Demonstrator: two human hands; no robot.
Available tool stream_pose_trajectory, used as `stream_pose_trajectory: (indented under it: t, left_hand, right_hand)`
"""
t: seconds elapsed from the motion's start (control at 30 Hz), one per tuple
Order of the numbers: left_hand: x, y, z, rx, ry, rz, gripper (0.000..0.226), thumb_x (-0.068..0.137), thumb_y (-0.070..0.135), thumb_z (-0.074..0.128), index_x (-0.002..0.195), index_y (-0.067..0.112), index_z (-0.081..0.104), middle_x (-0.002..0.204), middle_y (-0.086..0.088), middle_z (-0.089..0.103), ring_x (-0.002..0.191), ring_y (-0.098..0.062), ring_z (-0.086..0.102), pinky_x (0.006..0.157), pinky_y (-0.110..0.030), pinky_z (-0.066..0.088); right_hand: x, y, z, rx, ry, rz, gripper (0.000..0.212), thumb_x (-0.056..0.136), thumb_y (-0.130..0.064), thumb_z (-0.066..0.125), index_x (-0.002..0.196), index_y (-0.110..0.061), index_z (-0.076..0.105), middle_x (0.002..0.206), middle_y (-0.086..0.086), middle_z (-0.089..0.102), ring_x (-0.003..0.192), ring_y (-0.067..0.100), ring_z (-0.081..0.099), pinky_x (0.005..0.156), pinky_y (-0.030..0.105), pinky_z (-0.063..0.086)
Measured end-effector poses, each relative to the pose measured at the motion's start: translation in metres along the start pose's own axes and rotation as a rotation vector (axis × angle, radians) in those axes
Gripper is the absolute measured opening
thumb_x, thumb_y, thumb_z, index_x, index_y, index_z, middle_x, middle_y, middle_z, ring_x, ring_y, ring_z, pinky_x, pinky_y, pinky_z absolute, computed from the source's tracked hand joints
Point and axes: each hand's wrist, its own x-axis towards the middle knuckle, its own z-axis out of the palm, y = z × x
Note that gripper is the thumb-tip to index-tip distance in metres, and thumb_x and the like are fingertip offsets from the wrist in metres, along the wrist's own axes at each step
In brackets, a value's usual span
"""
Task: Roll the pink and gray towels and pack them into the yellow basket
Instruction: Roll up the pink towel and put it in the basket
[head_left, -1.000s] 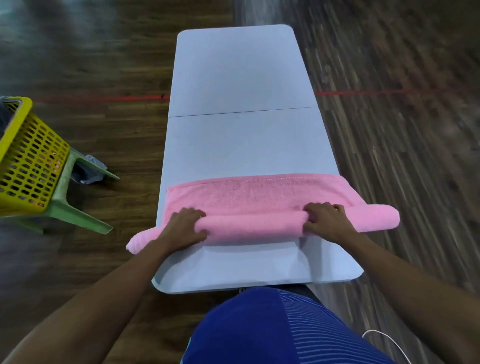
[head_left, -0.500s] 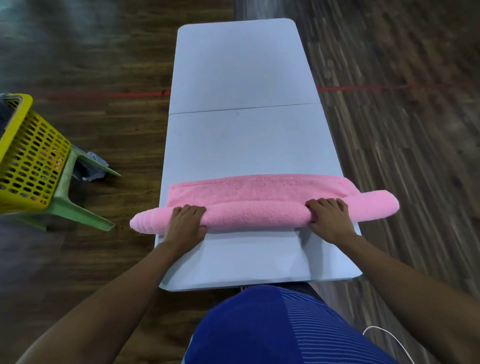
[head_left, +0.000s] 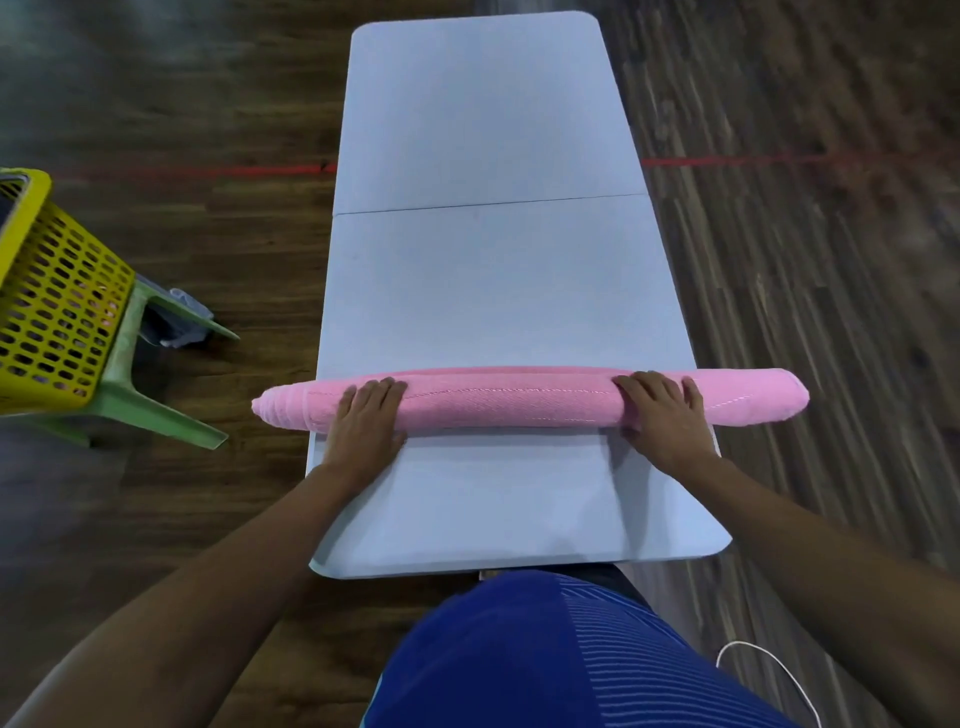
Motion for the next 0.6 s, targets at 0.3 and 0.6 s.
stream_pose_trajectory:
  t: [0.3, 0.6]
  left_hand:
    - [0.039, -0.004, -0.016, -0.047, -0.062, -0.137, 0.053, 0.085, 0.032, 0.058, 0.134, 0.014, 0.049, 0.132, -0.009, 0.057, 0.122, -0.029, 0.048, 0.112, -0.049, 0.023]
    - [0.021, -0.044, -0.004, 0.08, -0.091, -0.006, 0.075, 0.079, 0.051, 0.069, 0.138, 0.015, 0.041, 0.133, -0.015, 0.052, 0.123, -0.037, 0.046, 0.11, -0.058, 0.025]
  right_hand:
    - [0.043, 0.0, -0.017, 0.004, -0.051, 0.145, 0.055, 0.083, -0.039, 0.056, 0.135, -0.027, 0.041, 0.136, 0.001, 0.047, 0.129, 0.023, 0.04, 0.112, 0.056, 0.014]
    - [0.018, 0.045, -0.01, 0.002, -0.001, 0.039, 0.075, 0.072, -0.069, 0.047, 0.137, -0.033, 0.04, 0.133, -0.002, 0.048, 0.126, 0.025, 0.044, 0.11, 0.055, 0.02]
